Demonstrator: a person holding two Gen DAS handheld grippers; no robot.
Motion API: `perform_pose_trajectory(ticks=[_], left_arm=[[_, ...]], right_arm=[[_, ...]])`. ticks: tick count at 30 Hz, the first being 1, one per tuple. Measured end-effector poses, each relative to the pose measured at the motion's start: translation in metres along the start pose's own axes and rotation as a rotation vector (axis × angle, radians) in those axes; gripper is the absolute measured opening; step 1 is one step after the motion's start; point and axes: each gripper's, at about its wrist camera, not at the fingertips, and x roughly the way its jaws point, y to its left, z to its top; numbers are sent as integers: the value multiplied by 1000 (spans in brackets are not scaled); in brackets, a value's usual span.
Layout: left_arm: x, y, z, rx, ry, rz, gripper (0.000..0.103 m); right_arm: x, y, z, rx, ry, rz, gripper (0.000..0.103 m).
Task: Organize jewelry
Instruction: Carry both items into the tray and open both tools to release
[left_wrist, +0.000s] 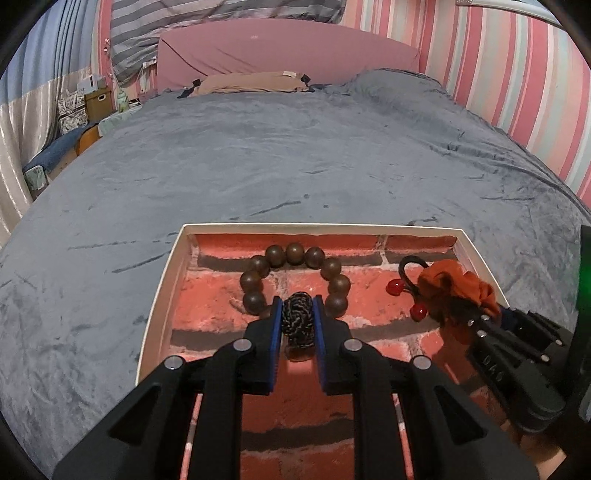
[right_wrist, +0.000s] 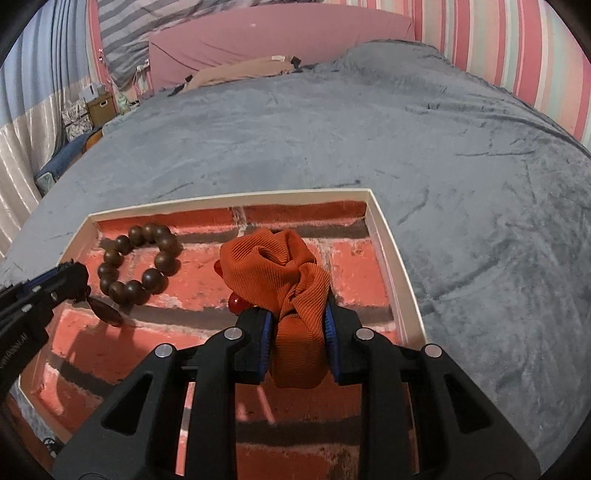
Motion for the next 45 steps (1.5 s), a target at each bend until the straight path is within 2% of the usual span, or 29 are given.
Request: perform_pose_trajectory(ticks=[3,14,20,21,22,24,25,27,29,31,34,38,41,45], left_arm=[[5,-6,0,23,1,16,17],[18,4,-6,-4,66,21,17],[11,10,-3,-4,77,48,19],[8,12,-2,-11,76,42,26],[4,14,-1,-19,71,41,40],[-6,16,1,-24,46,47,54],[-12,16,1,-24,35,44,55],[-24,17,1,-24,26,25,55],[-36,17,-1,-27,7,14,61],[-54,18,-5,-32,-30,8,74],[-76,20,-9,-44,-72,18,84],[-109,27,-17,-58,-123,46,90],[-132,30,-26,-62,-151,54,90],[-166,33,-41,-54,-189,101,90]], right_arm=[[3,-1,1,2,20,4,25],[12,0,3,-18,80,1,34],[10,3,4,-40,105,1,44],[7,3,4,-43,102,-1,49],[4,3,4,-46,95,-8,52],[-2,2,3,-49,80,-9,62],[-8,1,3,-51,66,-2,64],[-22,0,3,-55,30,-5,74],[-35,-2,4,-52,-3,-10,82],[-49,-4,4,-46,-31,-3,87],[-73,-7,3,-42,-74,3,95],[-106,-6,-5,-65,-138,-2,99],[-130,-7,-14,-84,-178,-23,99],[-164,-8,-31,-102,-223,-41,99]])
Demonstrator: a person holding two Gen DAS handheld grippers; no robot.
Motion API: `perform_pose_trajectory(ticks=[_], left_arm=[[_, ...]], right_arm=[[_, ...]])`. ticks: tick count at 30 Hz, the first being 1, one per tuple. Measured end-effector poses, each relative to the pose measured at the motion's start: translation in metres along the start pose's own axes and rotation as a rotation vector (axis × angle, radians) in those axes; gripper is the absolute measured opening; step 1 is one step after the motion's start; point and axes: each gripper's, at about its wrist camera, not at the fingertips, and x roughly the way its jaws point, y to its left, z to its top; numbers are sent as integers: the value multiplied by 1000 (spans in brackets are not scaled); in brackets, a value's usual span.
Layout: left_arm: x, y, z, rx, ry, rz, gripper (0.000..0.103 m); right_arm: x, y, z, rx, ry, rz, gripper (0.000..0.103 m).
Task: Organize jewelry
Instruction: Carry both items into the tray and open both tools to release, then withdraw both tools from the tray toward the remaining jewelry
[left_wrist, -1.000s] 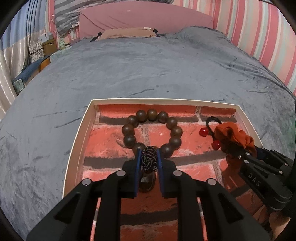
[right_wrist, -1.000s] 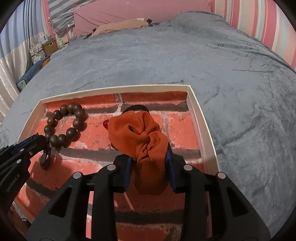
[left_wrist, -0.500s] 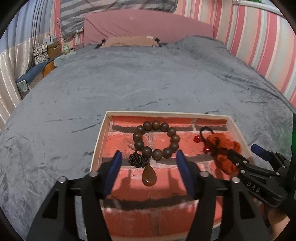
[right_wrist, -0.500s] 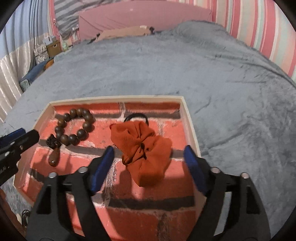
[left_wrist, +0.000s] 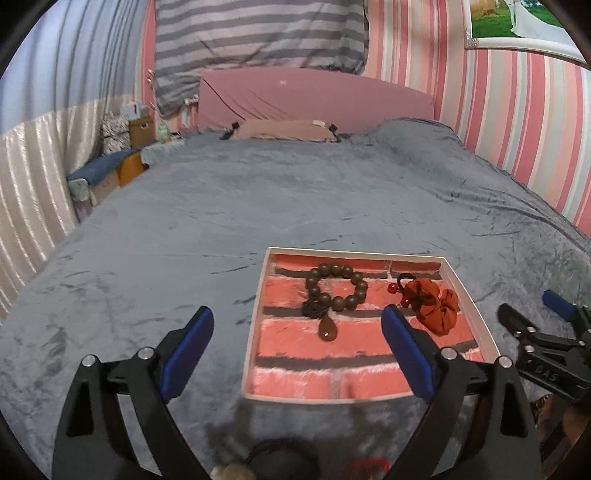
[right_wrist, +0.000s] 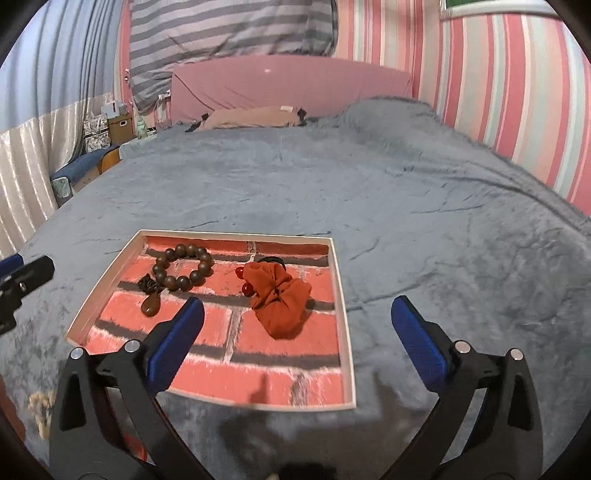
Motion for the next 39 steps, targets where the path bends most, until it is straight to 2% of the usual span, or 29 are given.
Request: perform_pose_trajectory(ticks=[7,13,18,26,29,39], left_arm=[[-61,8,-12,6,-72,23,97],[-98,11,-23,6,-97,1,97],[-116,16,-38,-21,-95,-20,98],[-121,15,-74,-20,-58,-26,98],[-121,8,-91,9,-51,-3,98],[-103,-9,-134,57,26,-38,98]], right_arm=[[-67,-9,-9,0,-81,0,99],[-103,-26,-19,-1,-94,-11,99],[-122,-45,-40,18,-95,-31,99],[-132,-75,-73,32,-80,-98,99],[-127,-88,-86,39,-56,-117,99],[-106,-104,-121,45,-12,-146,99]])
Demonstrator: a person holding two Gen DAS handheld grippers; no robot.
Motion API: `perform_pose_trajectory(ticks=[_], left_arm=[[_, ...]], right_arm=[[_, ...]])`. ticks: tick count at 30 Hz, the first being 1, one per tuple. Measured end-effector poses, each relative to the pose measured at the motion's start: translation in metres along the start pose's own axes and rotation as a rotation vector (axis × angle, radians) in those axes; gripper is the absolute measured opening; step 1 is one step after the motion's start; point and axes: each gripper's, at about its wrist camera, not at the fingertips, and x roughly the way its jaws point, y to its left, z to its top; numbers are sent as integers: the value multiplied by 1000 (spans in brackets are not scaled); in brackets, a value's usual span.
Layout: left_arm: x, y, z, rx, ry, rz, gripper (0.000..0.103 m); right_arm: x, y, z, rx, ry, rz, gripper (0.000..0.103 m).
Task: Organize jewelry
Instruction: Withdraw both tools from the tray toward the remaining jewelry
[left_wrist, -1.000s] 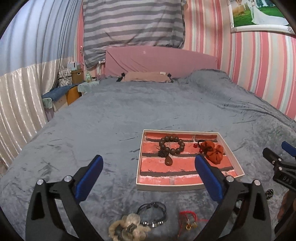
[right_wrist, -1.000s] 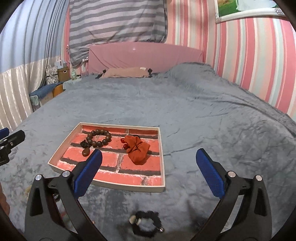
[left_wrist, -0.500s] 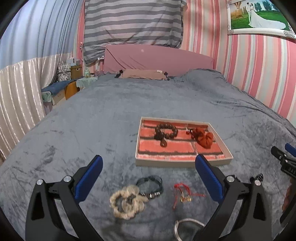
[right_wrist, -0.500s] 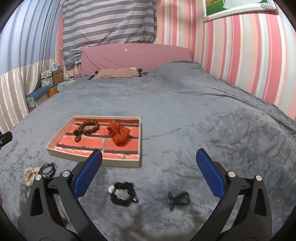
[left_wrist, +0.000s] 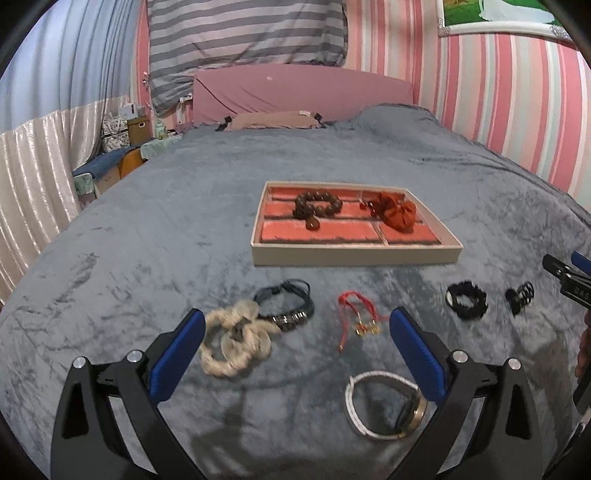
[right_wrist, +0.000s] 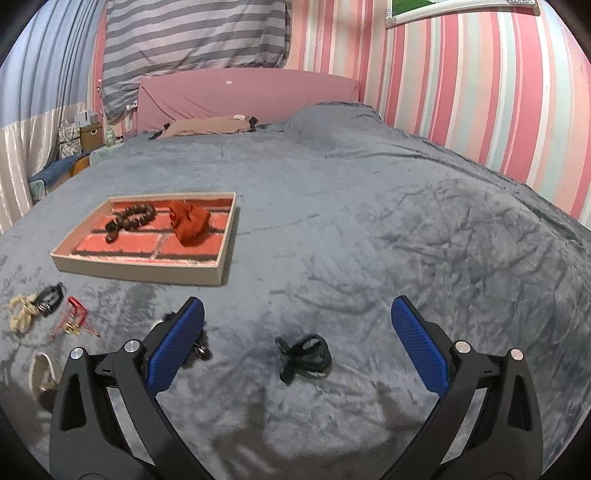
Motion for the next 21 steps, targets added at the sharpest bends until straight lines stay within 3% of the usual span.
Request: perform_pose_trajectory(ticks=[12,21], left_arm=[[24,-12,-40,2,110,-56,98],[37,-9,-51,-15,158,-71,96]], right_arm=[[37,-10,-28,4,93,-27,99],[58,-15,-37,20,146,-24,99]])
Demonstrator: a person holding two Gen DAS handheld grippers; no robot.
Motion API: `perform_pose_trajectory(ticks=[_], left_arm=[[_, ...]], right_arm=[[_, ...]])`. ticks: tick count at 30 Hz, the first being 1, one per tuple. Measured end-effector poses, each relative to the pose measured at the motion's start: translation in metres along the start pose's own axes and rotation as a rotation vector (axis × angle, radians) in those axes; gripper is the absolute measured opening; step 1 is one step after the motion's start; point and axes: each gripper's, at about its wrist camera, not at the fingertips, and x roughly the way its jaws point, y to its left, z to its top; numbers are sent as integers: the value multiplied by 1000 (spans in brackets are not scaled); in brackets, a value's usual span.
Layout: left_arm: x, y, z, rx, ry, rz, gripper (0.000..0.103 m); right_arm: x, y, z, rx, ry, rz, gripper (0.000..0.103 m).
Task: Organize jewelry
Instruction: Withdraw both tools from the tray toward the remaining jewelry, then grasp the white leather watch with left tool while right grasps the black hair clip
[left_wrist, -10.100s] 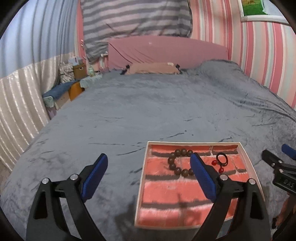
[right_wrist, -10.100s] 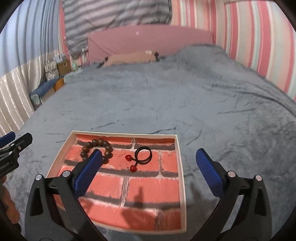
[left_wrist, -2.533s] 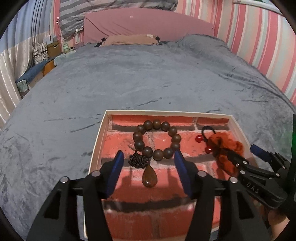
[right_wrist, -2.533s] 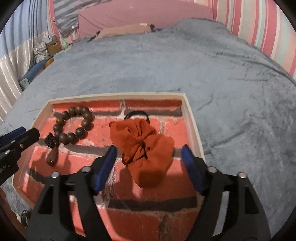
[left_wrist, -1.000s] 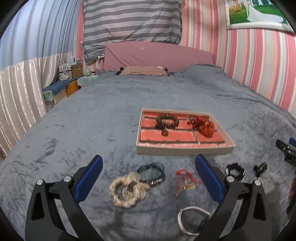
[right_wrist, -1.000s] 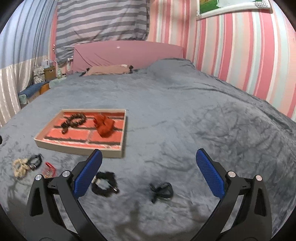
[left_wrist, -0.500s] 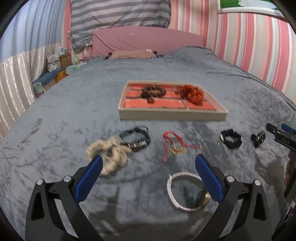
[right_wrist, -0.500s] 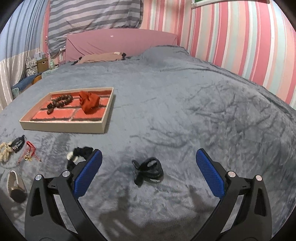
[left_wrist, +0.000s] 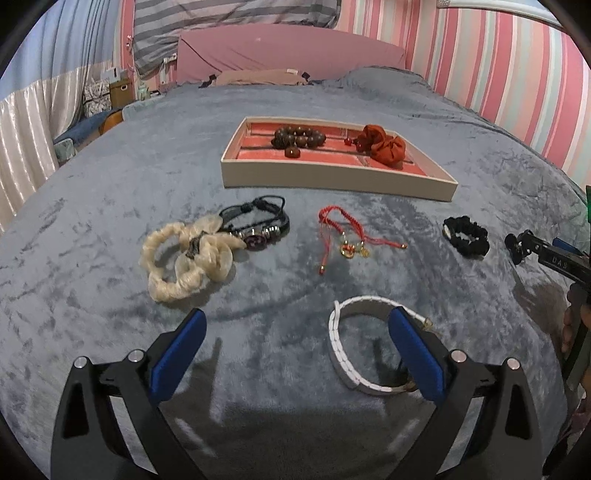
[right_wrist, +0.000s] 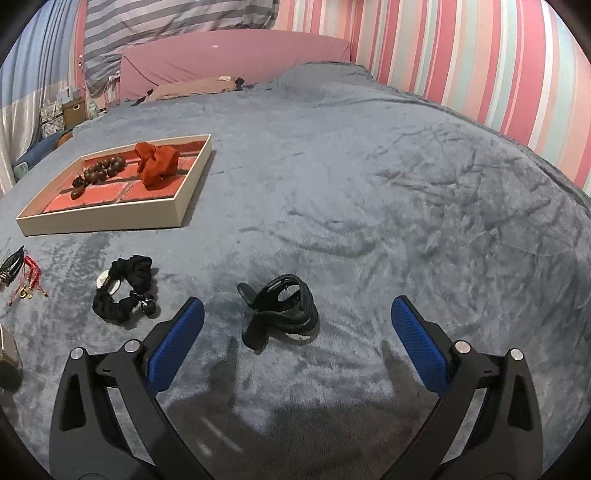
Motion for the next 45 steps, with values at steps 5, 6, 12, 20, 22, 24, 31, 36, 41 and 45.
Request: perform_pose_trajectory(ticks=[5,6,12,20,22,24,31,36,41,45], left_arm=[[9,1,-2,-6,38,-22,82],[12,1,-2,-5,49,-26,78],[19,1,-2,-5,72,-48,66],[24,-2,1,11,80,-51,53],[25,-4,2,17,80,-59,45],[26,-7,2,28,80,-62,39],[27,-12,2,50,83,-85,24],[27,-16,2,66,86,-98,14],[25,-15,1,57,86,-104,13],[20,-16,2,58,68,-114,11]], right_arm=[[11,0,3,-1,25,2,99],[15,1,3,-3,31,3,99],[29,7,6,-23,69,5,96],[41,8,6,-23,106,18,68],[43,7,6,-15,112,27,62],[43,6,6,-8,117,37,54],[44,6,6,-3,116,41,50],[44,5,6,-1,113,41,49],[41,3,6,7,106,41,49],[40,1,7,11,101,44,49]])
